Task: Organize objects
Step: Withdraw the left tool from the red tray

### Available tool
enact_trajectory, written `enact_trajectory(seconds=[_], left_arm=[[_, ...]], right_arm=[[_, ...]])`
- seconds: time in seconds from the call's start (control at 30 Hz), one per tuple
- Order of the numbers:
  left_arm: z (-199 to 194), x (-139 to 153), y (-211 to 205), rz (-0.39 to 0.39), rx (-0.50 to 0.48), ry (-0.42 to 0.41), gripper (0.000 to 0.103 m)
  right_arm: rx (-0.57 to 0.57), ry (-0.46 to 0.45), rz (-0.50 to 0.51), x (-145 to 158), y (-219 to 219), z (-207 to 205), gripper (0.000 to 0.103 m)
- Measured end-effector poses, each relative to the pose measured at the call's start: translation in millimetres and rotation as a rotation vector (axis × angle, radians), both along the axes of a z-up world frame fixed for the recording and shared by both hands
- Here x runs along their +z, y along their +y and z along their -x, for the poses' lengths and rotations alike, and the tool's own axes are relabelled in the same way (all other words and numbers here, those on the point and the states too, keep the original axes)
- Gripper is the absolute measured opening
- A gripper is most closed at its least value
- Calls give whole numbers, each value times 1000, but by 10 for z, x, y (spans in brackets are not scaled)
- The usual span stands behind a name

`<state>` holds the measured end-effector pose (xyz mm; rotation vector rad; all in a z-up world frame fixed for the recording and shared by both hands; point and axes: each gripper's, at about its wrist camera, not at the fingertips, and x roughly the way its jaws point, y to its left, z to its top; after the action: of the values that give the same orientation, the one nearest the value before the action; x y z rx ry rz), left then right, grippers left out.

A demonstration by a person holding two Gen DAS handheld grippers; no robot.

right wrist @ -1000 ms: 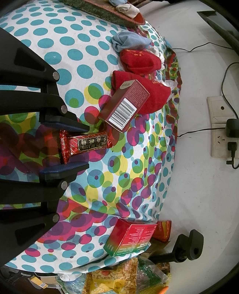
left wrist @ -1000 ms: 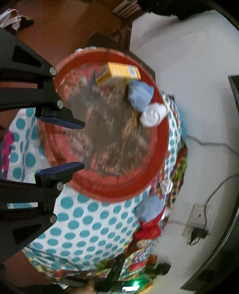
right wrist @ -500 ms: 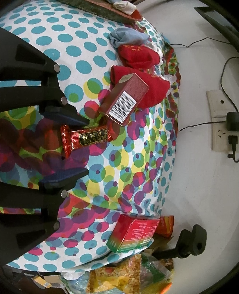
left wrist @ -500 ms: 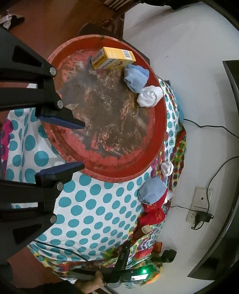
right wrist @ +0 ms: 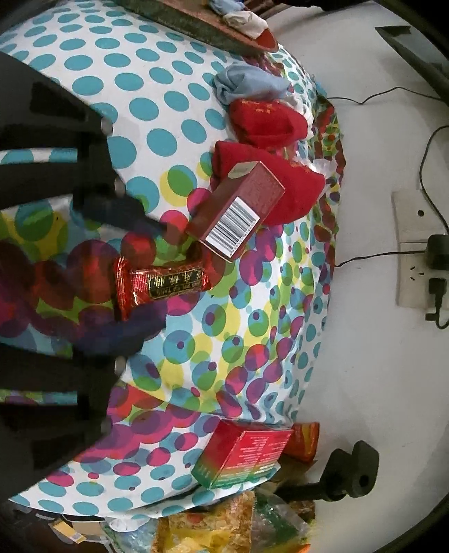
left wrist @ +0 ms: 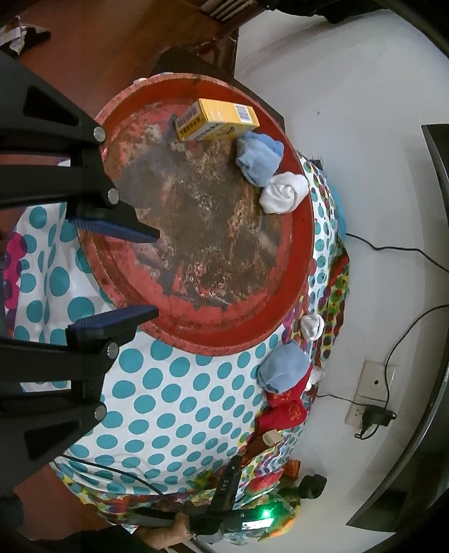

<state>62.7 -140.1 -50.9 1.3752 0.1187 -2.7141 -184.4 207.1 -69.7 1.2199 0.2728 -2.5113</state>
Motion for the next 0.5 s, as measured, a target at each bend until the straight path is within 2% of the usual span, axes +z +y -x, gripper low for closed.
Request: enact_trajectory(seconds=[0.03,0.5], left_arm=[[-3,6,-11,-5,1,2,38],[-21,4,-51,-9,22,-19,38]], right_arm=[[3,0,2,4,-7,0,30],[-28,1,6,23,-39,-67,24]])
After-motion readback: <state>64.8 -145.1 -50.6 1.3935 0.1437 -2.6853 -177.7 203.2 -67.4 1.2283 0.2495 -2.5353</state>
